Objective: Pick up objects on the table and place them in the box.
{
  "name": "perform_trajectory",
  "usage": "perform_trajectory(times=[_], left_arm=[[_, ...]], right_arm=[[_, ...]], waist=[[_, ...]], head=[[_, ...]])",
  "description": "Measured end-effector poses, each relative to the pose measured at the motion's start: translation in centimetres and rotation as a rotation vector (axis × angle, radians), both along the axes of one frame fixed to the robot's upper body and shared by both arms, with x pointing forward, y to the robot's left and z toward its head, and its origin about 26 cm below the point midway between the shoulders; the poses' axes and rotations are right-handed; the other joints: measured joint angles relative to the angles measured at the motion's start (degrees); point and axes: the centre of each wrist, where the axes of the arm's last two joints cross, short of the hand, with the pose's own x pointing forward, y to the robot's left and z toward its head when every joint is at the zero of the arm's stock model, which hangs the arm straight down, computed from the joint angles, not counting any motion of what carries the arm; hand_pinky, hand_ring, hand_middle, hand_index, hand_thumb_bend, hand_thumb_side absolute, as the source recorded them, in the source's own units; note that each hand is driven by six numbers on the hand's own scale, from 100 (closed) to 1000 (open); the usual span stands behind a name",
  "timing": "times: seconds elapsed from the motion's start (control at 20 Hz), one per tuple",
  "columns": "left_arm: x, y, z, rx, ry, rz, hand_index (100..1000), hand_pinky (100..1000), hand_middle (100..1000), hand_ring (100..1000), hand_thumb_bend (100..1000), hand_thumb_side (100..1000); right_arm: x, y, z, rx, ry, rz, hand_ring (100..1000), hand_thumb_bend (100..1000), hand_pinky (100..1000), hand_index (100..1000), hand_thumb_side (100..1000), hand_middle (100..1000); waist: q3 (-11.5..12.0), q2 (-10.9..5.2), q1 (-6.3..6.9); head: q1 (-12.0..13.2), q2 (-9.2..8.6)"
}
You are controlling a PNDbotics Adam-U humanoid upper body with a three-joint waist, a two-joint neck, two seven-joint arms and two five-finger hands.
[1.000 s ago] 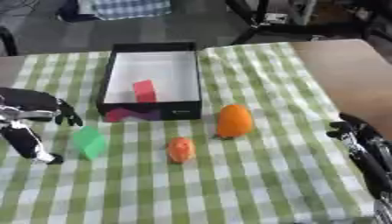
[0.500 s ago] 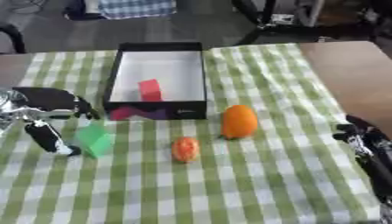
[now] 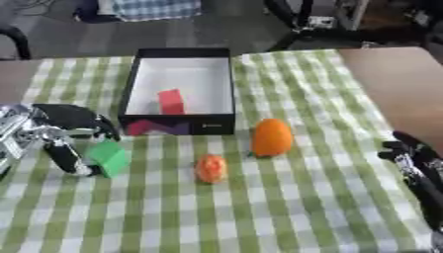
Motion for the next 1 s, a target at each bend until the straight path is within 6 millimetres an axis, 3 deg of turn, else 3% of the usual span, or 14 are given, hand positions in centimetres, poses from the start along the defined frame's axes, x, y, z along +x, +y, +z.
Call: perform_trajectory(times=[0.05,0.15,0.35,0.45,0.8,1.0], left_arm=[[0.1,0.0,-0.1,-0.008,-0.003,0.0,681,758,646,623,265,330],[0.1,0.1,-0.1,-0.025,-0.014,0.004,628,757,635,614,243,326],[0.0,-0.1,1.2,-0.084,-0.055,0.012,611,764,644,620,225,325],[-0.3,-0.1,3.1,-0.088,-0.088,0.007,613,768,650,627,236,330],[-1.3,-0.3,12.5,-0.136,-0.262,0.049,627,763,647,620,246,345],[1.0,-0.9,14.4,-0.203,-0.339,0.131,653,756,645,618,252,354]], right_arm=[[0.0,0.0,0.0,0.0,0.0,0.0,713,100,890,864,625,704],[0.0,0.0,0.0,0.0,0.0,0.0,713,100,890,864,625,704],[0.0,0.0,0.0,0.0,0.001,0.0,713,100,889,863,630,704],[0.0,0.0,-0.1,0.0,0.002,-0.001,713,100,889,863,626,704],[-0.1,-0.1,-0.3,0.0,0.011,-0.005,713,100,890,864,629,704],[-0.2,-0.1,-0.4,0.0,0.015,-0.006,712,100,890,864,629,704]], waist=[[0.0,0.0,0.0],[0.0,0.0,0.0],[0.0,0.0,0.0],[0.1,0.0,0.0],[0.4,-0.04,0.0],[0.3,-0.59,-0.02]], head=[[0.0,0.0],[-0.1,0.0],[-0.2,0.0],[-0.3,0.0],[-0.8,0.0],[-1.0,0.0]])
